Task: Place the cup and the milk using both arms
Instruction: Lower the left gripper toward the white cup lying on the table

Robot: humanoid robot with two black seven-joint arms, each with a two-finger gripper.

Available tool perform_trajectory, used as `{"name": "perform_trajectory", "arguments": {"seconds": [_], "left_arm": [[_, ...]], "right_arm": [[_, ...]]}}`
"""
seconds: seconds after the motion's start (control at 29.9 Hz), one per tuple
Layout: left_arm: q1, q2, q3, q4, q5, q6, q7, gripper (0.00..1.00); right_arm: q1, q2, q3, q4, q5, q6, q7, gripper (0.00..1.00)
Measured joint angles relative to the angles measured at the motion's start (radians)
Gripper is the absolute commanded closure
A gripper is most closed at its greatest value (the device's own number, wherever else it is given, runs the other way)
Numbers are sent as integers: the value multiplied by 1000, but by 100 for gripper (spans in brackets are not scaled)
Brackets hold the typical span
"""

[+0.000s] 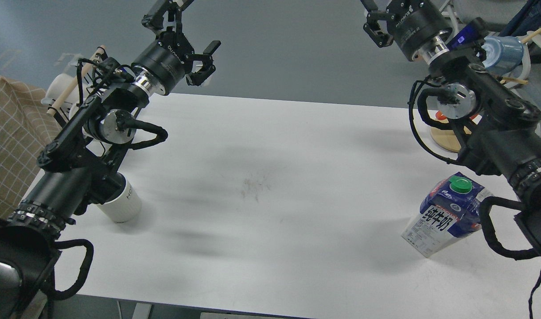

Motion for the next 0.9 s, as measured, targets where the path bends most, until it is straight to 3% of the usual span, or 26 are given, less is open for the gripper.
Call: {"name": "perform_trajectory", "arguments": {"seconds": [0.2, 0.57, 0.7, 0.9], "left_arm": [[-9, 15, 95, 4, 0, 1, 0, 0], [-18, 7, 107, 6, -9, 1, 6, 0], [-19, 0, 95, 9, -15, 10, 47, 1], [-48, -3, 84, 13, -12, 77, 159, 1]], "right_arm": [[-76, -95, -62, 132, -1, 0, 18, 0], [-75, -152, -30, 148, 5, 0, 19, 0], [-75, -154, -29, 147, 5, 0, 19, 0], [-77, -179, -28, 151, 5, 0, 20, 0]]}}
